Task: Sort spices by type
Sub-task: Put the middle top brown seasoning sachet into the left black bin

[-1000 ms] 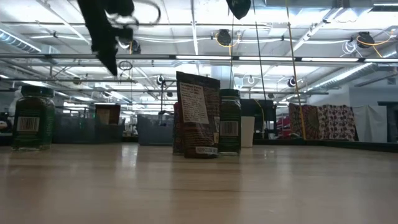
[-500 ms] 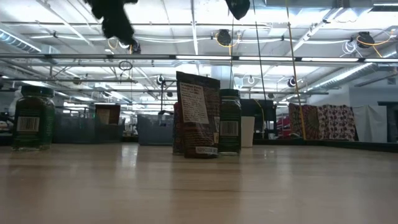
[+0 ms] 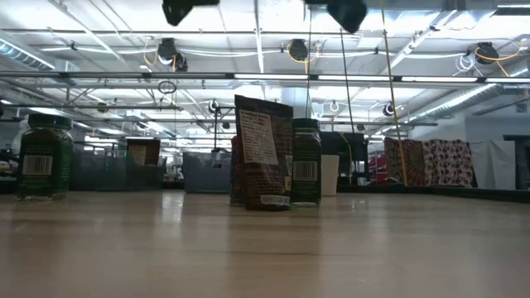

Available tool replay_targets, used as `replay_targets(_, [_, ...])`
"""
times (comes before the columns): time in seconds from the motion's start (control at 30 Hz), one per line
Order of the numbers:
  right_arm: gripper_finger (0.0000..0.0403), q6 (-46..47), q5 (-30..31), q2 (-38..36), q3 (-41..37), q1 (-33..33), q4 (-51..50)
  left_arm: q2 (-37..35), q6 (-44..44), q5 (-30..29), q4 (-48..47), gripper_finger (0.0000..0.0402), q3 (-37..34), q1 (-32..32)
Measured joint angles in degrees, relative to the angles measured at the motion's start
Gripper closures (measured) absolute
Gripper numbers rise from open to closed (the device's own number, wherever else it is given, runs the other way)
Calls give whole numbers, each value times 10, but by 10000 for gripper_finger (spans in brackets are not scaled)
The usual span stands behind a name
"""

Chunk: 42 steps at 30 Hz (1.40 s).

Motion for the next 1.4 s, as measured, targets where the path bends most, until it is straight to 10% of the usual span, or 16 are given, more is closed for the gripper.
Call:
replay_targets(0.67, [403,180,36,-31,0,101,-67,206,-94,-53,103,187,-1,-76])
replay_targets(1.4, [403,17,33,-31,0,109,-173,302,-129,-177,170,187,-1,-94])
